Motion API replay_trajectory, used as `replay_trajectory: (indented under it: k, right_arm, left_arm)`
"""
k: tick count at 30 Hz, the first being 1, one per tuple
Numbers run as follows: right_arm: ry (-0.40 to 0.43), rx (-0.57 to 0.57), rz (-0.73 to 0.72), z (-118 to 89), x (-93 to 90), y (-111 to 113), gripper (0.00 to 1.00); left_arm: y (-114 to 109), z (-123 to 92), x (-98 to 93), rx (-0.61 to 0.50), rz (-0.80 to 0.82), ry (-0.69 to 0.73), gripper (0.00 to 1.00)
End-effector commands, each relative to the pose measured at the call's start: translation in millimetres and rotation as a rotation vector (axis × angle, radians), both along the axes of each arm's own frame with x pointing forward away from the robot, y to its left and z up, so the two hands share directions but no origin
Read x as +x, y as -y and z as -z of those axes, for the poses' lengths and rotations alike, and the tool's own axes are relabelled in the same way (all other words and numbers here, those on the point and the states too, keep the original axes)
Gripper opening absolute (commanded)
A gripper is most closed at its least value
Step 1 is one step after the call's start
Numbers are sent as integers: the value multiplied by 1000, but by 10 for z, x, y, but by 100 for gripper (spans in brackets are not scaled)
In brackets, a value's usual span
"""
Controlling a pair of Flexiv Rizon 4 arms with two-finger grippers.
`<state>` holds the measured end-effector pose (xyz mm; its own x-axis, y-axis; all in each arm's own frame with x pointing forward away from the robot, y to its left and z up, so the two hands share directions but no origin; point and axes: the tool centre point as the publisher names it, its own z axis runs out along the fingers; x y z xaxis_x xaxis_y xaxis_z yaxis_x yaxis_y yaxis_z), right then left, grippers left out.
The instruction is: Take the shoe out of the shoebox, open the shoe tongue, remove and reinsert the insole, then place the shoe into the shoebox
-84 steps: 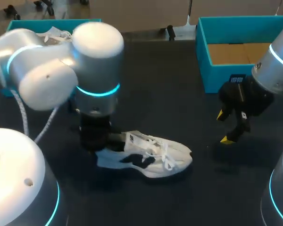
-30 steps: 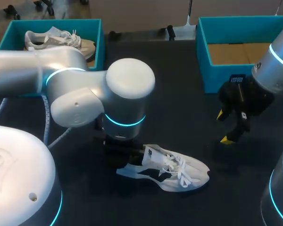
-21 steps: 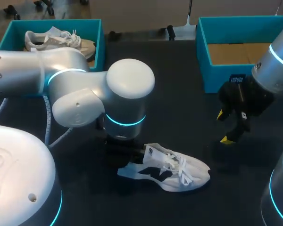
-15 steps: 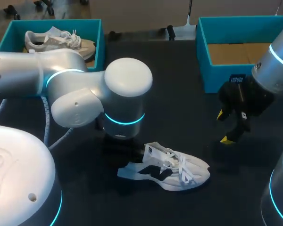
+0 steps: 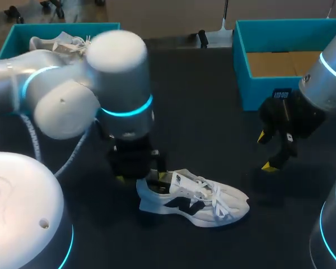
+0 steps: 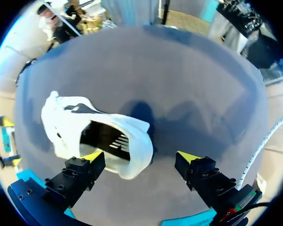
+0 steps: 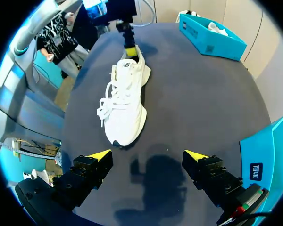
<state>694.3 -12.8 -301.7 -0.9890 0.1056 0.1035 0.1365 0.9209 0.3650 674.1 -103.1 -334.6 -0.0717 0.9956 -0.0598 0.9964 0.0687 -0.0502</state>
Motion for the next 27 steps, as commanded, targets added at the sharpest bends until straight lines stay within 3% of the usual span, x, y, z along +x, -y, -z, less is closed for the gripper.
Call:
replay_trajectory:
  k: [1, 2, 5, 6, 7, 18, 22, 24, 26, 27]
  right_arm:
    - [1, -4, 2, 1, -9, -4, 100]
    - [1, -4, 2, 1, -9, -4, 100]
    - [1, -4, 2, 1, -9, -4, 100]
    - [1, -4, 2, 1, -9, -4, 100]
    - [1, -4, 2, 1, -9, -4, 100]
    - [1, -4, 2, 1, -9, -4, 100]
    - [1, -4, 2, 1, -9, -4, 100]
    - [1, -4, 2, 1, -9, -4, 100]
    - [1, -4, 2, 1, -9, -4, 100]
    - [1, -4, 2, 1, -9, -4, 100]
  left_arm:
    - [-355, -328, -137, -232, -79, -33, 100]
    - [-377, -367, -167, -287, -99, -90, 100]
    - [-436, -432, -235, -314, -206, -121, 100]
    - [-459, -448, -236, -292, -230, -142, 100]
    - [-489, -476, -239, -194, -287, -87, 100]
    - [-489, -476, -239, -194, -287, -87, 100]
    - [-579, -360, -244, -186, -365, -104, 100]
    - [-769, -245, -205, -237, -499, -200, 100]
    - [-818, -235, -201, -258, -506, -228, 100]
    - [-993, -215, -153, -359, -595, -322, 100]
